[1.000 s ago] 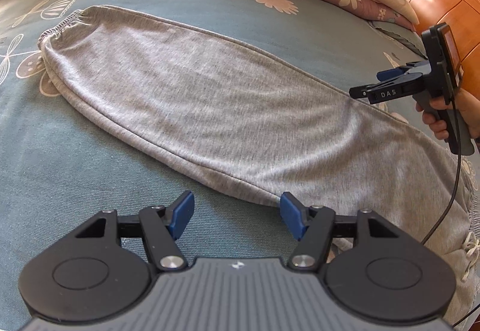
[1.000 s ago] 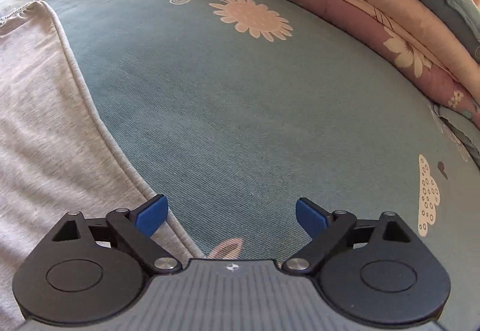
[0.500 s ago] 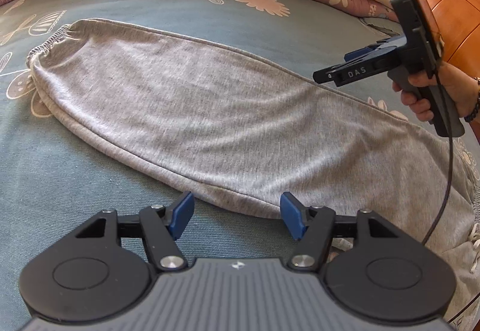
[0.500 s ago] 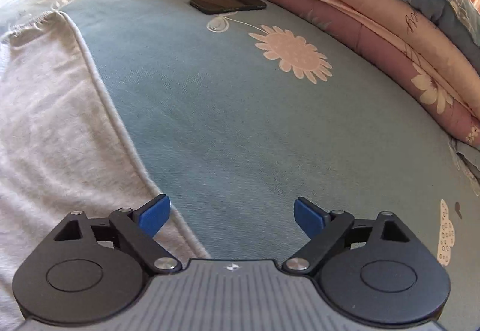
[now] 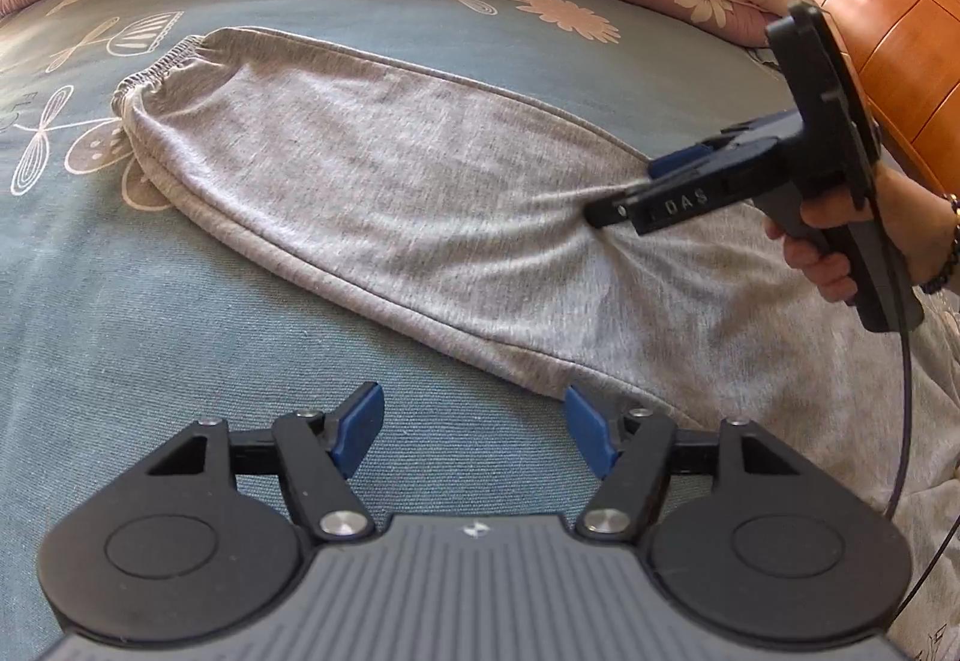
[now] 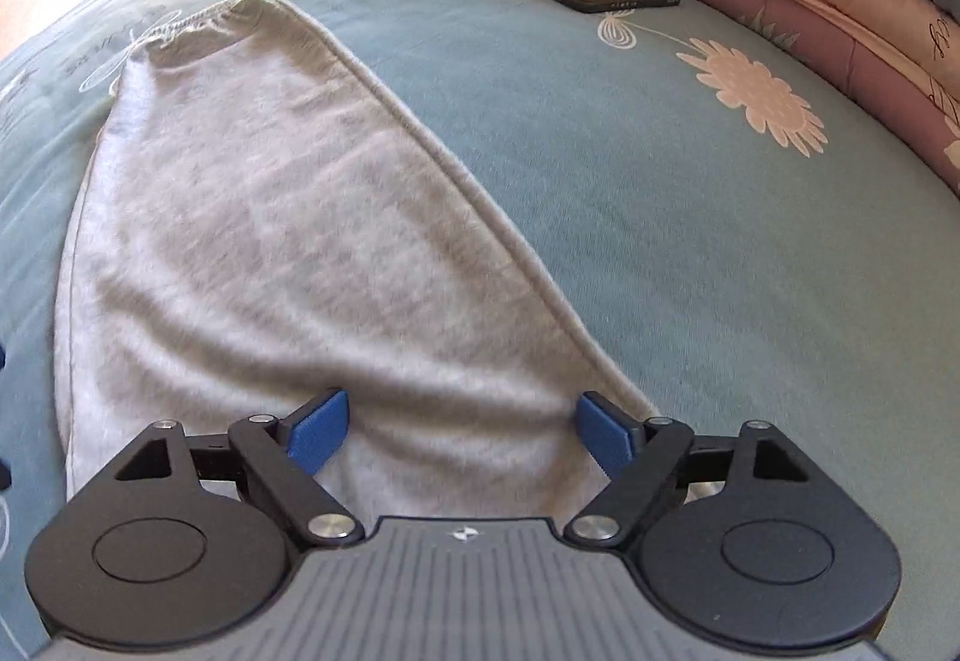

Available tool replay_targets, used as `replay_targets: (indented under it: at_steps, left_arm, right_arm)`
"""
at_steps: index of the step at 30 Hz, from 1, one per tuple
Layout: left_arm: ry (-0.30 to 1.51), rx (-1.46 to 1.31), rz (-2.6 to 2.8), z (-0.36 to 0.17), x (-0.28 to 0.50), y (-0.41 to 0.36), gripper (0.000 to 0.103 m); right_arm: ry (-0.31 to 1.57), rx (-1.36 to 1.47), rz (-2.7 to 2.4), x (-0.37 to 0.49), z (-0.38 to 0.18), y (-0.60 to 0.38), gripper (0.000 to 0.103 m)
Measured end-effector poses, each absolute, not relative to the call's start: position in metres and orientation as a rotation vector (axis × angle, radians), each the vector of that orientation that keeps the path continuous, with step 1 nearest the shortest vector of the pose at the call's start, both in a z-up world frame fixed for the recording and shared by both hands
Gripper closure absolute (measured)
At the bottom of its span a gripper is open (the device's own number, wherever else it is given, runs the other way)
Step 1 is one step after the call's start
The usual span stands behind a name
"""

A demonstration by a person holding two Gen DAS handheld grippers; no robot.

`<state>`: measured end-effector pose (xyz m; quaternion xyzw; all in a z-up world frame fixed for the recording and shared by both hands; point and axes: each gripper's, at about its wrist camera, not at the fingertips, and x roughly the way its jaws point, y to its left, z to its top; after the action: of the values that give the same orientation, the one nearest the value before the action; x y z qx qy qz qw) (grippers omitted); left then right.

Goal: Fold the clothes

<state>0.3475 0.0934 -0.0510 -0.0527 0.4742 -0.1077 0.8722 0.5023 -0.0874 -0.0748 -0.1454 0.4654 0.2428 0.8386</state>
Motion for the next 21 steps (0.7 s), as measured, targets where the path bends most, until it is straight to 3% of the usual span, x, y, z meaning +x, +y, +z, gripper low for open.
replay_targets:
  at_steps: [4, 7, 12, 21]
  left_arm:
    - [0.991, -0.120, -0.211, -0.052, 0.349, 0.098, 0.036]
    - [0.979, -0.137, -0.200, -0.051, 0.349, 0.103, 0.036]
    - [0.963, -0.172, -0.162, -0.052, 0.348, 0.116, 0.036]
    - [0.970, -0.289, -0.097, -0.050, 0.350, 0.135, 0.036]
  right_arm:
    - [0.988, -0.242, 0.492, 0.542, -0.076, -0.070, 0.006]
    - [0.998, -0.211, 0.470, 0.552, -0.068, -0.065, 0.008]
    - [0.987, -0.216, 0.519, 0.508, -0.047, -0.068, 0.010]
    - [1.072, -0.197, 0.498, 0.424, -0.059, -0.072, 0.008]
